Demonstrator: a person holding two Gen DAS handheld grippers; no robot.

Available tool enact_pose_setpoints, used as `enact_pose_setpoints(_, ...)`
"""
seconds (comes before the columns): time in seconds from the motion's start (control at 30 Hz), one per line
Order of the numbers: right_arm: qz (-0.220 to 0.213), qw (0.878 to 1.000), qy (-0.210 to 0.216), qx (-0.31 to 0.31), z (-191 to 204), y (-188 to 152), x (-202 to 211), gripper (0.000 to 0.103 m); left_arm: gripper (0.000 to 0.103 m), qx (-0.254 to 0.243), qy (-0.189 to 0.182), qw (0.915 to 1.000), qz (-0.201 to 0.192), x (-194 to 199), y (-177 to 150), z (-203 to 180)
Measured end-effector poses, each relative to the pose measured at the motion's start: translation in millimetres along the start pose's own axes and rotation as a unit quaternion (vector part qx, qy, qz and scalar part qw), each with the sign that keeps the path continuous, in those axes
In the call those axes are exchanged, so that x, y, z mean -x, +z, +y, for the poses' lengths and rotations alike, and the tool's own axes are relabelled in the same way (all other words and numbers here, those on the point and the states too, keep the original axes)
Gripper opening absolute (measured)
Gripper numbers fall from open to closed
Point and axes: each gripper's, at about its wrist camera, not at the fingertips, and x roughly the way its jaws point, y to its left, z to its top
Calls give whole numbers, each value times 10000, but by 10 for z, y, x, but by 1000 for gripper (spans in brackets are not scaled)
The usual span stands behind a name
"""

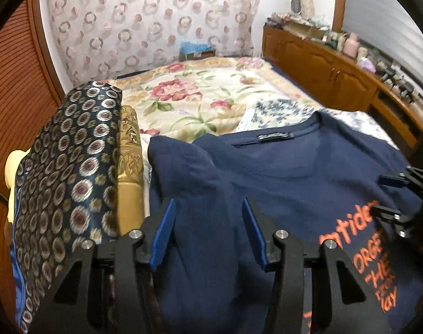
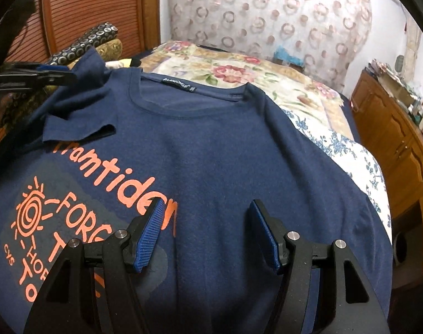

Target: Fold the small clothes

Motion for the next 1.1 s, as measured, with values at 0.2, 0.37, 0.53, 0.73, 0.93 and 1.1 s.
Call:
enact_pose_setpoints(0.2, 12, 10000, 49, -44, 16, 0, -1, 65, 1, -199, 373, 9985, 339, -136, 139, -34)
enact_pose_setpoints(0.37, 13, 10000, 57, -48, 15, -1, -3, 65, 0, -382, 710, 9967, 117, 12, 218, 35)
enact_pose_setpoints(0.53, 19, 9999, 85, -67, 25, -17, 10, 65, 0, -7, 1003, 9946, -250, 239, 410, 444)
enact_pose_setpoints(0.73, 16, 9999, 91, -66, 1, -17, 7, 65, 7, 0, 757, 9965, -344, 323, 349, 536)
enact_pose_setpoints(0.93, 17, 9999, 93, -72, 0, -19, 5, 65, 41, -203, 283, 9968, -713, 645, 133, 288)
enact_pose_setpoints(1.1, 16, 9999, 95, -85, 2, -20, 5, 66, 58, -322, -176, 9956, -862, 875, -170, 30)
